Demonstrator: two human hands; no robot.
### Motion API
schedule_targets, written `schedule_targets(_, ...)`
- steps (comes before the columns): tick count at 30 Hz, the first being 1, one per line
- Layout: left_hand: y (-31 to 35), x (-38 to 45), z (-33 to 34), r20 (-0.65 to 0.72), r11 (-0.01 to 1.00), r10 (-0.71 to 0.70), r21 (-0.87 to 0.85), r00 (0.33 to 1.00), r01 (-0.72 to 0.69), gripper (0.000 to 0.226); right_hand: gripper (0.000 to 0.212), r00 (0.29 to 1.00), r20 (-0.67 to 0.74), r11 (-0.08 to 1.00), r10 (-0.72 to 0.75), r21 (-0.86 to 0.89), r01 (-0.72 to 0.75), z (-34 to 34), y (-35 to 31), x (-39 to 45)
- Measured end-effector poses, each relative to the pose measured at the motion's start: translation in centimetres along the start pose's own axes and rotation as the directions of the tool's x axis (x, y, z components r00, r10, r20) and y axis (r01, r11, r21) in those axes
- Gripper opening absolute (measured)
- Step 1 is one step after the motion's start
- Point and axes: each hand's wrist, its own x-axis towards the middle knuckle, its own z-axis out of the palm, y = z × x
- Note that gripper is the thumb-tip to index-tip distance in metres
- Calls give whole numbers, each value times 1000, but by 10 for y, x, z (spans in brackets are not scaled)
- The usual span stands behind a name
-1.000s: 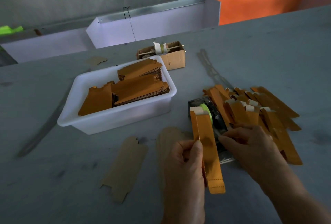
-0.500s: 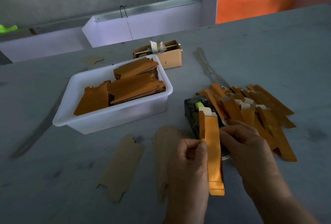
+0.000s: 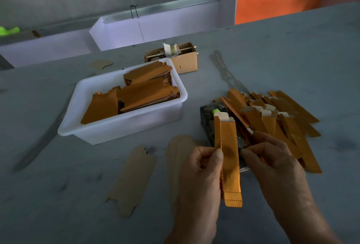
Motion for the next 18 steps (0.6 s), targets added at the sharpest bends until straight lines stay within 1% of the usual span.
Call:
schedule_targets(3,3,8,5,24,983,105,149,994,-107,11,14,1000,-10,999,-13,-31,13,1,0,-1)
schedule_targets(5,4,12,8,79,943,177,272,981,-192,10,13,1000,-4,998,-15,-53,15,2,1,-1)
schedule_targets(7,5,13,9,109,904,225,349,968,-249,11,12,1000,7,996,-23,-87,24,3,3,-2)
schedule_targets(10,2,12,6,93,890,270,355,958,-286,15,10,1000,3,994,-17,-105,17,5,6,-3)
schedule_targets(14,1,11,4,176,885,268,342,947,-315,11,10,999,-14,995,-34,-95,33,5,7,-4)
schedule_targets(18,3,13,4,233,799,303,466,924,-380,10,11,997,1,993,-75,-96,74,3,7,-6)
